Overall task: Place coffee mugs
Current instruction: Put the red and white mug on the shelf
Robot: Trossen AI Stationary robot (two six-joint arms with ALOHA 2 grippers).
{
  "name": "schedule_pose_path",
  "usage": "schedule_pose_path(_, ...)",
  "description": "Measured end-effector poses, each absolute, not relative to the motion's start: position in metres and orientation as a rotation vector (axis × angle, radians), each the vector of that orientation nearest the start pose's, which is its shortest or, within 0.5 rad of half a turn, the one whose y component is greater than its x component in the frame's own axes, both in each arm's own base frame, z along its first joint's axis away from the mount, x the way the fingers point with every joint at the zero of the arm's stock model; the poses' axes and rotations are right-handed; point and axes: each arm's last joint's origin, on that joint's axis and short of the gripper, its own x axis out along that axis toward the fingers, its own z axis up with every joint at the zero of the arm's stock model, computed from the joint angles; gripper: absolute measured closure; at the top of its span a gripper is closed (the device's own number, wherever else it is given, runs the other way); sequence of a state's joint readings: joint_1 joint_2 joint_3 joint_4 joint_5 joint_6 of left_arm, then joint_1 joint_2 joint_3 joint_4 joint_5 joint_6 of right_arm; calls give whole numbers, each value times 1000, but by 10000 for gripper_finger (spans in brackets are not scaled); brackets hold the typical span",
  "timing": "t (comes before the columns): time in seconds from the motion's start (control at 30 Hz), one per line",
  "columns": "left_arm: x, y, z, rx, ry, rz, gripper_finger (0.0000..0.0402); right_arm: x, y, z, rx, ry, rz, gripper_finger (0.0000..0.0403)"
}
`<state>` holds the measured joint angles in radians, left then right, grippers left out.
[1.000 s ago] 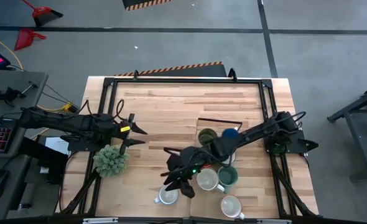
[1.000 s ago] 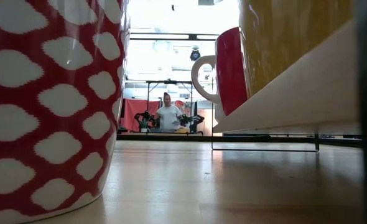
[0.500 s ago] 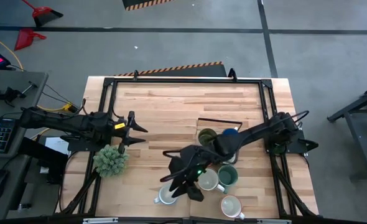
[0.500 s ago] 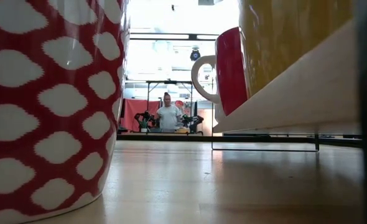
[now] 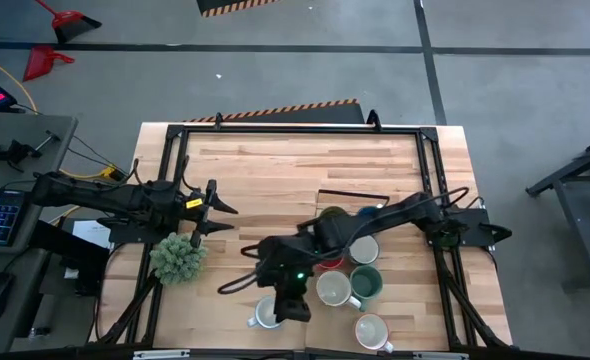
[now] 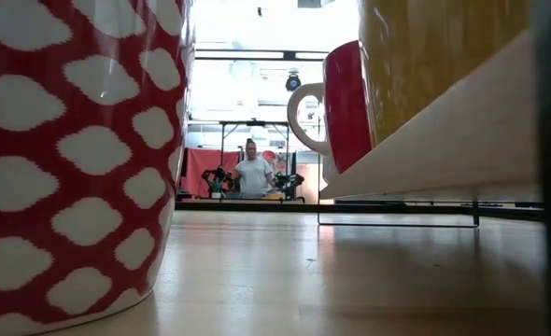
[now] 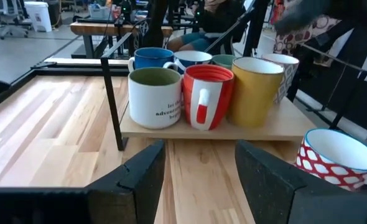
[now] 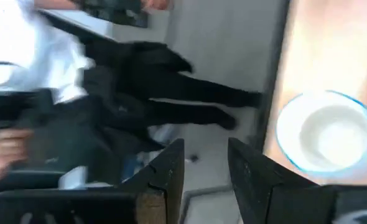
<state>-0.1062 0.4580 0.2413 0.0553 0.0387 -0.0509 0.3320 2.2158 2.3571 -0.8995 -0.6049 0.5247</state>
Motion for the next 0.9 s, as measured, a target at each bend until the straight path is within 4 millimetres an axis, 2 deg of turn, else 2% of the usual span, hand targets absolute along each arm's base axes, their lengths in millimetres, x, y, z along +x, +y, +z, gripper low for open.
schedule_pose_path(0.07,130,-15,209,-45,179,-140,218,456,172,336,606,985,730,295)
schedule_pose_path(0.2,129,-15,206,-44,210,-139,218,461,169,324,630,1002,707,295)
schedule_pose_path(0.6,129,-15,202,-96,260,-131,218,471,158,323,539,864,354,295)
schedule_pose_path(0.9,128,-15,199,-119,297,-125,218,475,154,325,581,791,165,295)
